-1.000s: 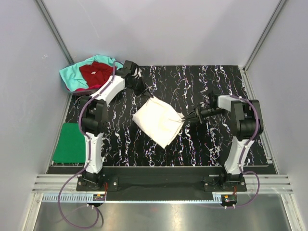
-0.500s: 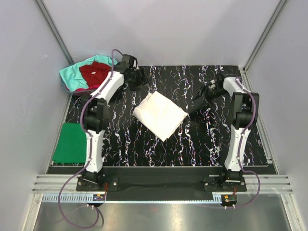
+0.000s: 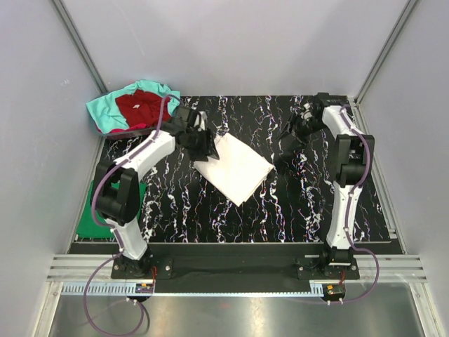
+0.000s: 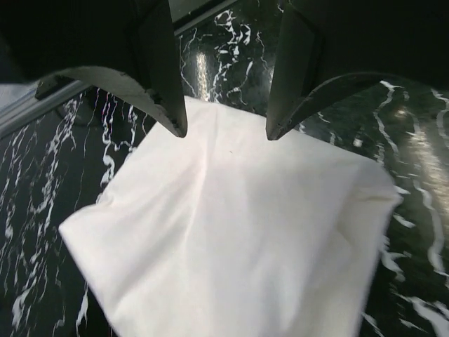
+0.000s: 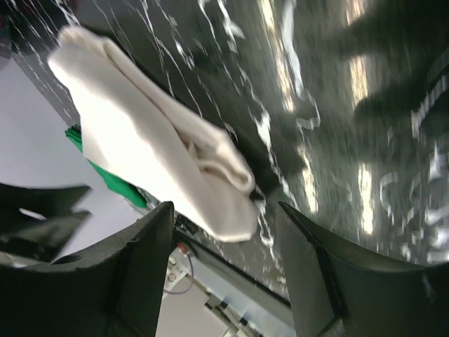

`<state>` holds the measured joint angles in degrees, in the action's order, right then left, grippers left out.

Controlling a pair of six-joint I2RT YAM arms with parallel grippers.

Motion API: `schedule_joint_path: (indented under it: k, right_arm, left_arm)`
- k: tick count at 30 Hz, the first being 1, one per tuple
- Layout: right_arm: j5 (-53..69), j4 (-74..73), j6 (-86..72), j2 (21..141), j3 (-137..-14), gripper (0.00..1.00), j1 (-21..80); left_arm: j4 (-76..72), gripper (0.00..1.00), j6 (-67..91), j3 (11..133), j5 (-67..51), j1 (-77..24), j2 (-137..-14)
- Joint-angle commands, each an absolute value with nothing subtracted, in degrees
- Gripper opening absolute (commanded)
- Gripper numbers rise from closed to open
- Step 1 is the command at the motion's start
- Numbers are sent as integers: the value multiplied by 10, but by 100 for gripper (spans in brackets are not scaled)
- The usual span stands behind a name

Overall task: Fold and stack the t-shirts
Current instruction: Fold the tshirt

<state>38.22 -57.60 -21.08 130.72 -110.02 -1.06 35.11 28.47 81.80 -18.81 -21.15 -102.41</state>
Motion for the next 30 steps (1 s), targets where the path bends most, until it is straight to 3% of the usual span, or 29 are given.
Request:
schedule_joint_path:
  k: [1,15,20,24,30]
  right_arm:
    - [395,-545,-213,1354,-1169,66,-3]
    - [401,-508,-230,1407,-1131,51,74]
    - [405,-454,-234,1328,-966,38,81]
    - [415,-404,-251,1242,-800,37,128]
    - [425,-304,-365,1096,-647,39,256]
  left_arm:
    - [320,53,289,802,-203,-258,-978]
    - [388,54,293,717,-152,-294,-815]
    - [423,54,293,711,-131,-294,-772]
    - [444,54,294,708,-113,-291,-750]
    - [466,57,296,729,-102,-294,-759]
